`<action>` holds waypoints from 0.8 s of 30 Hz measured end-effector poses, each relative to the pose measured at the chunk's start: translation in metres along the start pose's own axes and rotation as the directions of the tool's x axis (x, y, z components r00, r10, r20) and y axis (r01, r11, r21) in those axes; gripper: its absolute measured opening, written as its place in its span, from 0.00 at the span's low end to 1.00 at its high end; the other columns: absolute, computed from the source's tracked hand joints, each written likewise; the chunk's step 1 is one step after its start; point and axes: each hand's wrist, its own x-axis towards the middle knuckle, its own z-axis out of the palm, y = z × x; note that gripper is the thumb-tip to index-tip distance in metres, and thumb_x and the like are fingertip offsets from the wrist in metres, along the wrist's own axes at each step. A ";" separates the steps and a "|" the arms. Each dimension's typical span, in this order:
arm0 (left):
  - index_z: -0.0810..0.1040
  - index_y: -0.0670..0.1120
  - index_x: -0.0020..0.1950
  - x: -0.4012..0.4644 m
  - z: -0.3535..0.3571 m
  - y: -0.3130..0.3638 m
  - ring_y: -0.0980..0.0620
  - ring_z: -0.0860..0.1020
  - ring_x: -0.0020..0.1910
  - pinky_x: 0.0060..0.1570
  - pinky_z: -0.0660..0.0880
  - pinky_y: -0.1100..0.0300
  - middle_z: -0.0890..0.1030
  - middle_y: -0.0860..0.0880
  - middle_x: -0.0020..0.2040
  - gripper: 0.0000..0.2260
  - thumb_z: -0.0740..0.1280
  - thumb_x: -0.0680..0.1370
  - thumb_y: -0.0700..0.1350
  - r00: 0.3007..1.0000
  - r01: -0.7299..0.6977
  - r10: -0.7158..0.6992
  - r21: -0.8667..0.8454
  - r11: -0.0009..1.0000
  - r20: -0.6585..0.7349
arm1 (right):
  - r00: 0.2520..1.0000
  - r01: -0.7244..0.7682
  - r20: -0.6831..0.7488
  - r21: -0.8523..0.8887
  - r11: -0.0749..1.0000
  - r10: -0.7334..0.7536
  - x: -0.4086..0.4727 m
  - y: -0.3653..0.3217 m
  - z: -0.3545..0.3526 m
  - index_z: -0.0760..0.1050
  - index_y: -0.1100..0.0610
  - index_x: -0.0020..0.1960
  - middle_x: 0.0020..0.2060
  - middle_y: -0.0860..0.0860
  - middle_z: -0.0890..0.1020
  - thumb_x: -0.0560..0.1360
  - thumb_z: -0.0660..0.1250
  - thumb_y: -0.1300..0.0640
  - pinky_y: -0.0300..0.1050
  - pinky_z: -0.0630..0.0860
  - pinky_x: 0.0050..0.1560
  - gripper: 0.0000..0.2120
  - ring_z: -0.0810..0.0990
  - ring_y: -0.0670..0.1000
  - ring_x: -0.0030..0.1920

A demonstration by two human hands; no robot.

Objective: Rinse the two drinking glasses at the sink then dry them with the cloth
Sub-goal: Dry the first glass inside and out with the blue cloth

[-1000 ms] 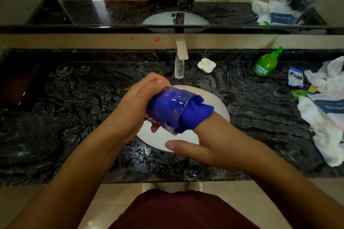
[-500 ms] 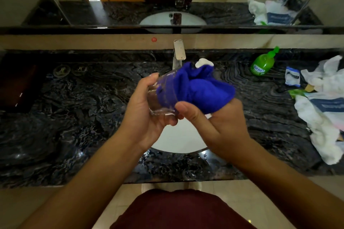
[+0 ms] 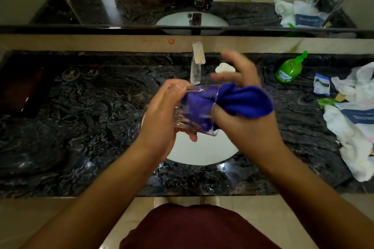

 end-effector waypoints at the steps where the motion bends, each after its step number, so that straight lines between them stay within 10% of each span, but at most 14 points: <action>1: 0.76 0.43 0.55 0.000 0.000 -0.002 0.48 0.81 0.30 0.24 0.73 0.58 0.83 0.47 0.40 0.12 0.61 0.79 0.50 0.998 -0.049 0.052 0.062 0.997 -0.043 | 1.000 0.006 -0.001 -0.220 0.976 -0.006 -0.001 -0.001 0.002 0.64 0.44 0.67 0.51 0.47 0.83 0.72 0.72 0.51 0.55 0.82 0.47 0.27 0.85 0.53 0.49; 4: 0.75 0.48 0.54 -0.005 0.002 -0.005 0.50 0.83 0.31 0.23 0.75 0.56 0.84 0.51 0.40 0.07 0.62 0.81 0.50 0.975 -0.163 0.194 0.237 0.958 -0.113 | 1.000 -0.018 -0.006 -0.530 0.848 0.018 -0.004 0.001 0.007 0.60 0.46 0.55 0.39 0.48 0.82 0.76 0.70 0.46 0.55 0.78 0.39 0.18 0.82 0.58 0.37; 10: 0.75 0.43 0.56 0.001 -0.003 0.002 0.48 0.81 0.33 0.25 0.73 0.58 0.82 0.47 0.42 0.13 0.60 0.82 0.52 0.979 -0.034 0.054 0.100 0.994 -0.197 | 0.969 -0.046 0.248 0.135 0.990 0.012 -0.007 -0.001 -0.025 0.72 0.45 0.67 0.58 0.44 0.81 0.74 0.74 0.53 0.45 0.80 0.49 0.23 0.83 0.50 0.52; 17: 0.79 0.40 0.63 0.008 -0.002 0.012 0.47 0.79 0.29 0.21 0.69 0.62 0.84 0.42 0.41 0.22 0.58 0.85 0.56 0.943 0.332 -0.332 0.004 0.943 -0.007 | 0.906 0.423 0.229 -0.435 0.795 -0.357 -0.006 0.023 -0.031 0.74 0.53 0.71 0.61 0.50 0.80 0.76 0.71 0.53 0.41 0.74 0.59 0.24 0.79 0.53 0.58; 24: 0.78 0.41 0.57 0.003 0.011 0.003 0.46 0.78 0.27 0.21 0.68 0.61 0.83 0.43 0.35 0.18 0.59 0.85 0.55 0.945 0.327 -0.327 0.002 0.945 0.003 | 0.971 0.238 0.116 -0.456 0.858 -0.208 -0.006 0.017 -0.011 0.83 0.48 0.60 0.40 0.48 0.86 0.73 0.70 0.42 0.44 0.76 0.37 0.19 0.82 0.50 0.37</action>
